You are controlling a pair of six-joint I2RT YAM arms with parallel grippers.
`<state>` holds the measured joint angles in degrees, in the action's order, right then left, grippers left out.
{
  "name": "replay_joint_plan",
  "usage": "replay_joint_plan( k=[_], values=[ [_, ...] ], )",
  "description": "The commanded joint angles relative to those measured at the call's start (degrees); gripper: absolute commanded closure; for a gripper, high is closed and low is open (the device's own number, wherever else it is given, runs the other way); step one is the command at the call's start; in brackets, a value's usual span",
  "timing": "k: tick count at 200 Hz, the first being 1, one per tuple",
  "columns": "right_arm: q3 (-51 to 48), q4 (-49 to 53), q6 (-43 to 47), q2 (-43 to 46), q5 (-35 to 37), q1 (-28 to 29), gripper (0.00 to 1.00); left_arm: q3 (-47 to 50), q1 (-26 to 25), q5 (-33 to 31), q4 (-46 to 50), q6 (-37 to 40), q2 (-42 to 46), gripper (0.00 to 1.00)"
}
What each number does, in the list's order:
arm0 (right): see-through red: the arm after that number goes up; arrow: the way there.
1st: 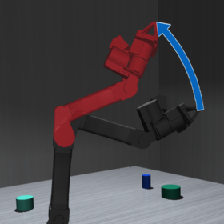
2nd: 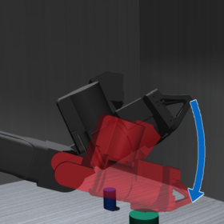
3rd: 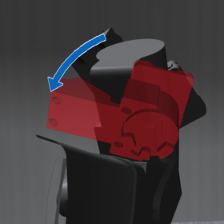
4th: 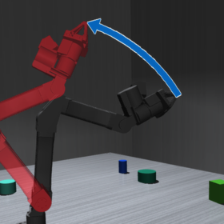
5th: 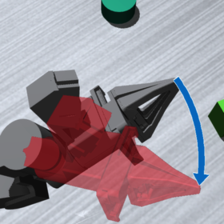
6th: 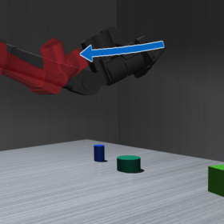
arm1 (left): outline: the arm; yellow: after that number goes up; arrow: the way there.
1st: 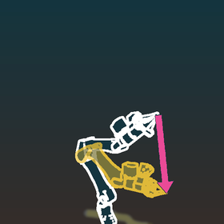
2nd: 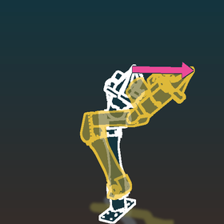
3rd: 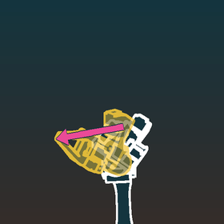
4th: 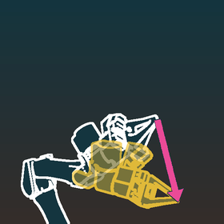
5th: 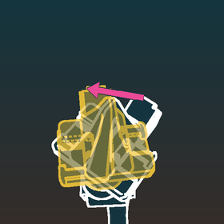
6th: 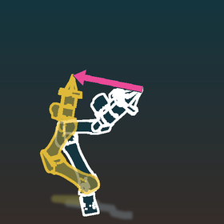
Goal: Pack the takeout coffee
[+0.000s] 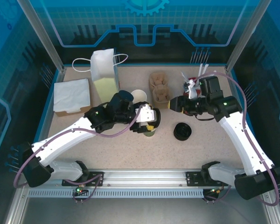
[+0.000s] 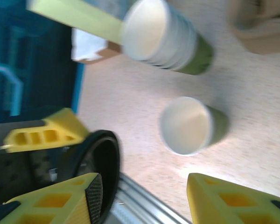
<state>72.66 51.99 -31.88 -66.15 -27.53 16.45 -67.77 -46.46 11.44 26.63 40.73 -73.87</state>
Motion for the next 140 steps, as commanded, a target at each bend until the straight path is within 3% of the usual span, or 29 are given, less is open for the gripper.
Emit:
replay_joint_plan(
  k=[1,51,84,140],
  values=[
    [-3.02,6.86,4.81,-0.46,11.76,-0.45,0.48,-4.21,-1.25,-10.05,13.75,2.45,-3.31,0.25],
    [-8.06,7.31,7.72,-1.5,18.59,-0.73,0.48,-12.3,-3.49,-18.74,24.38,4.56,-12.93,0.26],
    [-10.42,6.23,8.81,-1.22,20.37,-1.25,0.46,-16.66,-3.73,-20.91,26.96,6.15,-18.12,0.27],
    [-14.51,3.87,10.31,1.58,22.5,-3.21,0.11,-22.68,-3.82,-20.98,31.4,7.6,-24.68,0.27]
  ],
)
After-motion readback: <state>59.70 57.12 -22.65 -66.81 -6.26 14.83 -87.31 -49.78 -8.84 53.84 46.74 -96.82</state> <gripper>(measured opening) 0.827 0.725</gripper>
